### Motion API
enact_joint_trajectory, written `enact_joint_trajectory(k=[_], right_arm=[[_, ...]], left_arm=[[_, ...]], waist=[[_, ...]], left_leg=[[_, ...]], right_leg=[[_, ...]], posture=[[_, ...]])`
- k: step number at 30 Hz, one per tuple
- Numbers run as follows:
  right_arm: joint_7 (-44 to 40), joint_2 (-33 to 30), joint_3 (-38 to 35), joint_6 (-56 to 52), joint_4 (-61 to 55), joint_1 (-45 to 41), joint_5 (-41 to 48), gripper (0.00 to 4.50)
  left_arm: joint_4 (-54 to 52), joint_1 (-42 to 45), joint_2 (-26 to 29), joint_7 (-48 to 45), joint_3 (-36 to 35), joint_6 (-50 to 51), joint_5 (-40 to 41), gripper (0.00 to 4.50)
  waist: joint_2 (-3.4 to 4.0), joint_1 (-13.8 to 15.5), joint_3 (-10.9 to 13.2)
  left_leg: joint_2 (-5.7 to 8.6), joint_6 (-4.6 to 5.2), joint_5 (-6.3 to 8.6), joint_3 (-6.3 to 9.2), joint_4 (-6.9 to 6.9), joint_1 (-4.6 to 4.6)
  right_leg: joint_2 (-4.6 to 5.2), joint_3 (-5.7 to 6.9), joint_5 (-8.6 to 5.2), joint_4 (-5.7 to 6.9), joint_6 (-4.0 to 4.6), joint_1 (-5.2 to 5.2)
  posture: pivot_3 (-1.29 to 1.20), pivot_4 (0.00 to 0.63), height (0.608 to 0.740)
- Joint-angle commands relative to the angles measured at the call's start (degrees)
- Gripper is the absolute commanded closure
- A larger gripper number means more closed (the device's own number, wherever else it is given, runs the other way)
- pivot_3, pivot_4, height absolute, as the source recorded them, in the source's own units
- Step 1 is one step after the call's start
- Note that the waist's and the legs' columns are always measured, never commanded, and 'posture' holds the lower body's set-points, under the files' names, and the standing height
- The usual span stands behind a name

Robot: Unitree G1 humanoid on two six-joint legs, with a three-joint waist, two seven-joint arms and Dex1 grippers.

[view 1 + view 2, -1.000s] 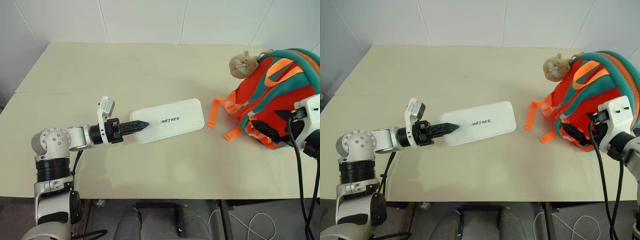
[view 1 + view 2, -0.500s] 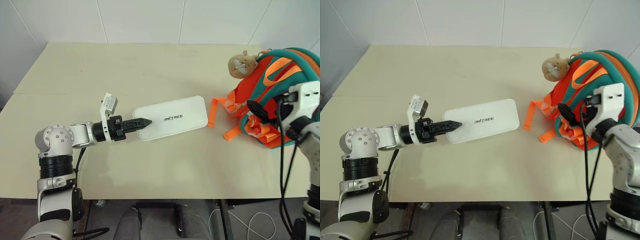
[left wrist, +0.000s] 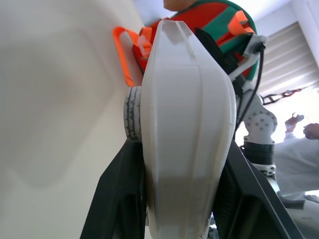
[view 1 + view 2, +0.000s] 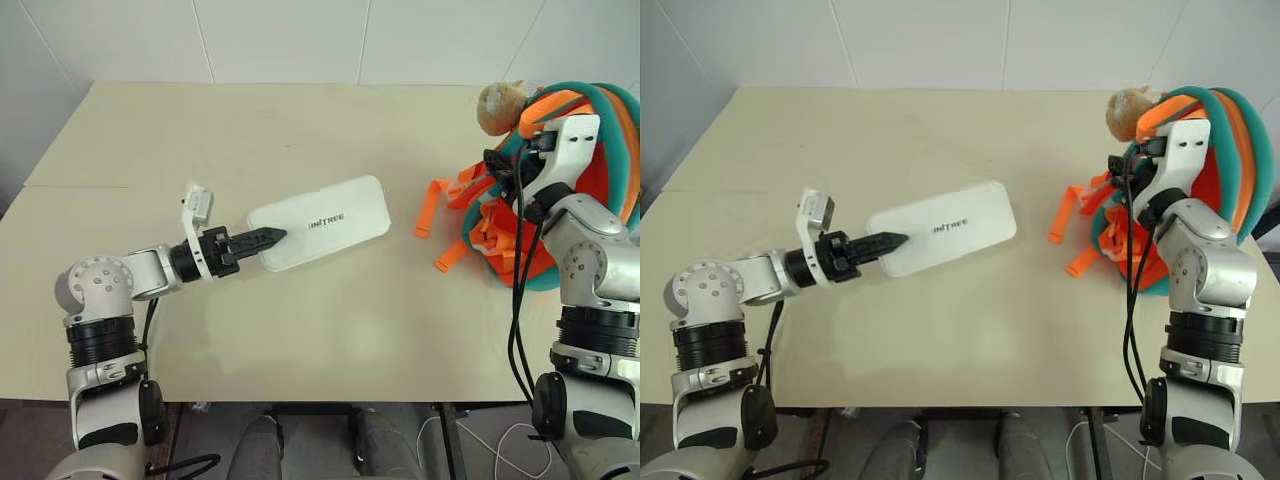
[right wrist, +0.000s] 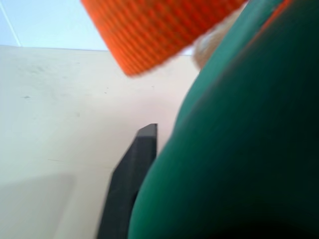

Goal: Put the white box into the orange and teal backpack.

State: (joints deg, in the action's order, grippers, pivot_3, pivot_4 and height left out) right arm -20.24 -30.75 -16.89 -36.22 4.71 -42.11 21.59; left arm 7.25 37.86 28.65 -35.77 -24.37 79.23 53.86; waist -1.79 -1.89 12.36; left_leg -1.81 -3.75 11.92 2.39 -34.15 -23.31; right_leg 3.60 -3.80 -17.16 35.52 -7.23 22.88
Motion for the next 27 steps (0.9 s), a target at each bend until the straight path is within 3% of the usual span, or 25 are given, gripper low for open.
enact_joint_trajectory(k=[1,9,13,27], right_arm=[[-2.98,1.0,1.98,-1.1,-5.26,-2.35,3.08,4.49],[-9.43,3.48,8.03,-7.45,-16.37,-3.67,10.5,4.5],[-12.38,3.38,8.78,-11.04,-22.04,-3.94,16.21,4.5],[-21.62,-5.59,6.45,-20.22,-32.38,-4.15,34.6,4.5]], left_arm=[[0.8,1.45,3.37,-0.09,-2.72,-3.75,-0.49,3.23],[8.74,4.91,10.2,-2.9,-1.77,-11.39,-4.42,3.23],[12.85,6.83,12.54,-5.13,-0.6,-14.55,-6.5,3.23],[18.71,9.45,15.17,-10.07,1.93,-18.45,-9.81,3.23]], waist=[[0.0,-0.12,0.0],[0.02,-0.5,0.01],[0.02,-0.42,0.01],[0.02,0.14,0.02]], left_leg=[[0.0,-0.01,0.0,0.0,0.0,0.0],[-0.03,-0.07,-0.04,0.0,0.09,-0.08],[-0.03,-0.13,-0.08,0.0,0.08,-0.61],[-0.05,-0.15,-0.13,0.0,0.05,-0.9]], right_leg=[[-0.01,0.0,0.0,0.01,0.0,0.01],[-0.03,0.0,-0.01,0.11,0.02,0.23],[-0.03,0.0,-0.02,0.28,0.03,0.84],[-0.04,0.03,-0.03,0.37,0.05,1.13]], posture=[[0.0,0.15,0.74],[0.0,0.15,0.74],[0.0,0.15,0.74],[0.0,0.15,0.74]])
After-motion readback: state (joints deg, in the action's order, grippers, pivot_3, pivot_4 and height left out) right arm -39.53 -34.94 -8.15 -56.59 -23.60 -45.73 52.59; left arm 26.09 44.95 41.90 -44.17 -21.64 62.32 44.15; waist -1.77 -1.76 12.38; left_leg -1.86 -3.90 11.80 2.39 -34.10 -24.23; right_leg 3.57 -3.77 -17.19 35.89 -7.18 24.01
